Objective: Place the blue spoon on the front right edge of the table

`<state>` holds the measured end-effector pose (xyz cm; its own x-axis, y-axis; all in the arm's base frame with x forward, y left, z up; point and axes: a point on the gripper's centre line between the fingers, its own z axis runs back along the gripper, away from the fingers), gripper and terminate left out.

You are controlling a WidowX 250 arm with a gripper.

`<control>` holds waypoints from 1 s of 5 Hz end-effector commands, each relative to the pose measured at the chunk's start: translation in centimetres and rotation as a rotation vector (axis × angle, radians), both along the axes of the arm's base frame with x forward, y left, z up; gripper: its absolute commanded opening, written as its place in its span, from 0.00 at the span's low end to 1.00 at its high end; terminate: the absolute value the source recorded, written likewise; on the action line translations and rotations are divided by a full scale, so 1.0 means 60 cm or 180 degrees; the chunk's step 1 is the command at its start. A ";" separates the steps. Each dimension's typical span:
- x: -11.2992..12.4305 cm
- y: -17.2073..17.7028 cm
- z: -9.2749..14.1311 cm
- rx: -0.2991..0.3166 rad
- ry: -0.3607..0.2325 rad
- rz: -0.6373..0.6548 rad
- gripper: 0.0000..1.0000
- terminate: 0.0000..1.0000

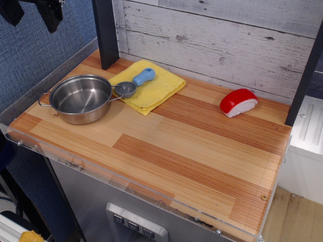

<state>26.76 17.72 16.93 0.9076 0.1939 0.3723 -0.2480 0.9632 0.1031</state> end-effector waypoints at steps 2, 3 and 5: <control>0.035 -0.025 -0.002 0.0093 0.0018 -0.0203 1.00 0.00; 0.069 -0.049 -0.002 0.0081 -0.0053 -0.0309 1.00 0.00; 0.140 -0.075 -0.027 0.0199 -0.0070 -0.0638 1.00 0.00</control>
<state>34.87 13.24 13.42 0.9358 0.0044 0.3526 -0.0570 0.9886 0.1391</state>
